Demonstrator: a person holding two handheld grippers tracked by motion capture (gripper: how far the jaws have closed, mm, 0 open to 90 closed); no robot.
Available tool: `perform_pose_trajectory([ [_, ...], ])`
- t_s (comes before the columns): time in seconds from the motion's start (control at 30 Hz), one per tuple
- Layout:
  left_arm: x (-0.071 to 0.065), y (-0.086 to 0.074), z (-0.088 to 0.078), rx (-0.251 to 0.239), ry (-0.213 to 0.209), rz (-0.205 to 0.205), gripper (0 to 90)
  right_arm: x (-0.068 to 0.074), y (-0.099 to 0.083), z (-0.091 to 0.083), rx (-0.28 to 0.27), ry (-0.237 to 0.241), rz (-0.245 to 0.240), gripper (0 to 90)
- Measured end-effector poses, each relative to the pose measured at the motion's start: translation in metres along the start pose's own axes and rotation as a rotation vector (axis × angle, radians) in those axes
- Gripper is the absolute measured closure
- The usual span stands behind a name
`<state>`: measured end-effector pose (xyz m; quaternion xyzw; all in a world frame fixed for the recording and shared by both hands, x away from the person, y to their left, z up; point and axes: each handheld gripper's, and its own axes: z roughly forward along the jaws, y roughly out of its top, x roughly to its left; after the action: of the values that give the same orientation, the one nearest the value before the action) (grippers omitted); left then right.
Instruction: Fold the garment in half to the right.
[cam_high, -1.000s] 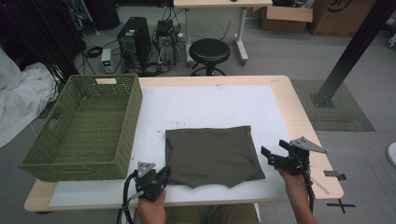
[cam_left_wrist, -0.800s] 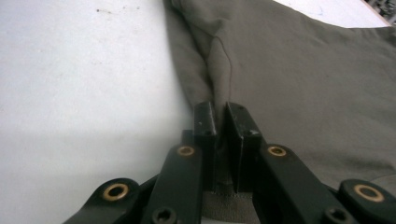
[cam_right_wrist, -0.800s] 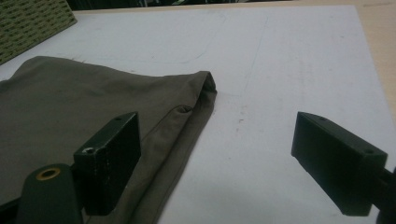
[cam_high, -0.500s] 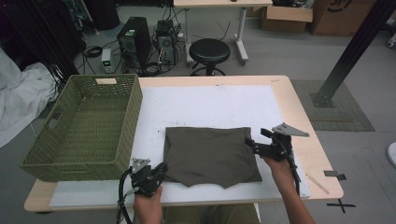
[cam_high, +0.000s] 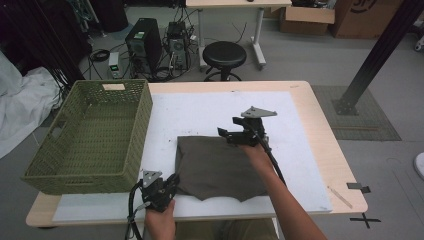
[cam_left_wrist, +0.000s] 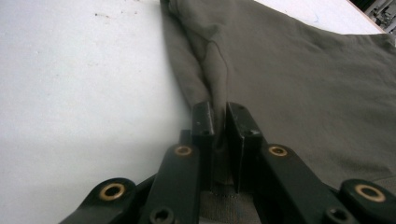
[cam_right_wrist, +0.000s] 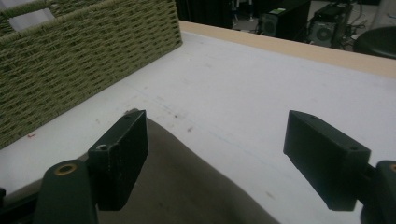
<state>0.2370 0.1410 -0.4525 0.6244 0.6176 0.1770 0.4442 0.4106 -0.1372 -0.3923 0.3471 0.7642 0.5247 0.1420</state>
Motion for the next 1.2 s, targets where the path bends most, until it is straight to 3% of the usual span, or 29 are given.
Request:
perform_pose_trajectory([
  [0.2,-0.001,0.0,0.0,-0.001,0.007,0.005,82.2,0.01,0.014,0.038,0.04,0.053,-0.04,25.0],
  [0.4,-0.002,-0.001,0.0,-0.004,0.018,0.009,82.3,0.025,0.019,0.081,0.139,0.127,-0.075,31.7],
  [0.6,-0.002,-0.002,0.001,-0.002,0.022,0.007,82.1,0.047,0.02,0.121,0.273,0.229,-0.158,48.2],
  [0.7,-0.002,-0.001,0.001,-0.001,0.024,0.005,82.0,0.058,0.016,0.138,0.345,0.248,-0.217,59.4],
  [0.77,-0.002,-0.002,0.0,0.0,0.023,0.007,82.0,0.062,0.011,0.148,0.415,0.235,-0.244,63.9],
  [0.87,-0.002,-0.004,0.0,0.008,0.023,0.008,82.0,0.064,0.008,0.15,0.417,0.195,-0.253,86.2],
  [1.0,-0.001,-0.01,-0.001,0.009,0.02,-0.011,81.8,0.064,0.009,0.152,0.414,0.183,-0.253,88.4],
  [1.2,-0.001,-0.009,-0.002,0.014,0.013,-0.003,82.8,0.065,0.01,0.151,0.38,0.164,-0.247,88.8],
])
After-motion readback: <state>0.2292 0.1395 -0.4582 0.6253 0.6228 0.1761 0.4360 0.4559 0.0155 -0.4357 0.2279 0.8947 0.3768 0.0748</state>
